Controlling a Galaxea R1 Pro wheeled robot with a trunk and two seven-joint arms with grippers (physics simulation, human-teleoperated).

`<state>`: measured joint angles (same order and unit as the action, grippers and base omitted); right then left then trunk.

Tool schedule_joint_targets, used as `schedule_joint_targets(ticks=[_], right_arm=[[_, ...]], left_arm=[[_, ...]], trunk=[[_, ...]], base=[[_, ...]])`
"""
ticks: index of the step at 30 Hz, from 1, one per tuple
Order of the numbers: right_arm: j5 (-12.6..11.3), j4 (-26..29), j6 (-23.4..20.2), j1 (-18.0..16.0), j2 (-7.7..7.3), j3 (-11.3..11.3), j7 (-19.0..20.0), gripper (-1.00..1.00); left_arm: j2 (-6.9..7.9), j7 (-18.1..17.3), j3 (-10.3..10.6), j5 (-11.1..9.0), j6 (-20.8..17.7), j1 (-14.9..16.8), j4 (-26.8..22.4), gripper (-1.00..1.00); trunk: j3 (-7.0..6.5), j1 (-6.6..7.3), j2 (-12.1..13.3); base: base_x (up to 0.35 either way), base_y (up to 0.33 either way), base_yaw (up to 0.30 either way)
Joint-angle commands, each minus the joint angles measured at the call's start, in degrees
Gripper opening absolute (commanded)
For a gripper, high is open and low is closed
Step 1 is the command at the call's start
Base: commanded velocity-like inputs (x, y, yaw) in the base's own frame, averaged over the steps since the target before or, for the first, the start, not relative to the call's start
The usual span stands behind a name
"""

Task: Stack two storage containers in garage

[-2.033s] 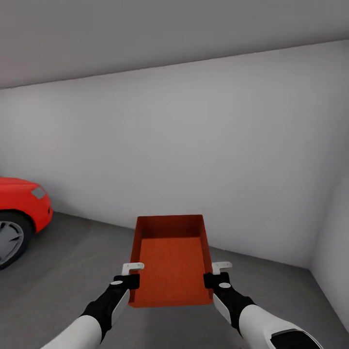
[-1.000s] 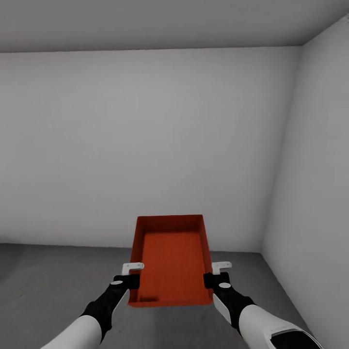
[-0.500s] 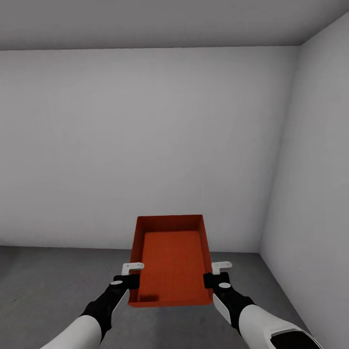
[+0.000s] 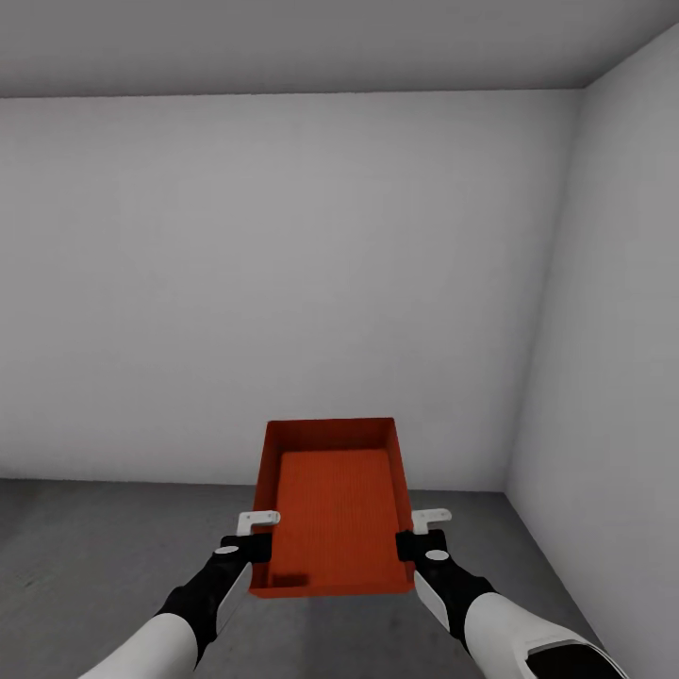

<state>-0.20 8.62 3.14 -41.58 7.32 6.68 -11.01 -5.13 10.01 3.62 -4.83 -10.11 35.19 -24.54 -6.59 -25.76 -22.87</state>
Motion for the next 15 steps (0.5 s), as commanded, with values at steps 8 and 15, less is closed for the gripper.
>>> schedule_joint_targets(ticks=[8, 15], right_arm=[[0.81, 0.17, 1.08, -0.08, -0.02, -3.29, -1.85, -1.0], [0.82, 0.17, 1.08, -0.08, -0.02, -3.25, -1.91, -1.0]], left_arm=[[0.29, 0.97, -2.83, 0.0, -0.44, -0.04, 0.01, -1.0], [0.26, 0.97, -2.83, 0.01, -0.44, -0.04, 0.01, -1.0]], trunk=[[1.28, -1.56, -2.86], [2.53, -3.1, -5.66]], base=[[0.0, 0.0, 0.0], [0.0, 0.0, 0.0]])
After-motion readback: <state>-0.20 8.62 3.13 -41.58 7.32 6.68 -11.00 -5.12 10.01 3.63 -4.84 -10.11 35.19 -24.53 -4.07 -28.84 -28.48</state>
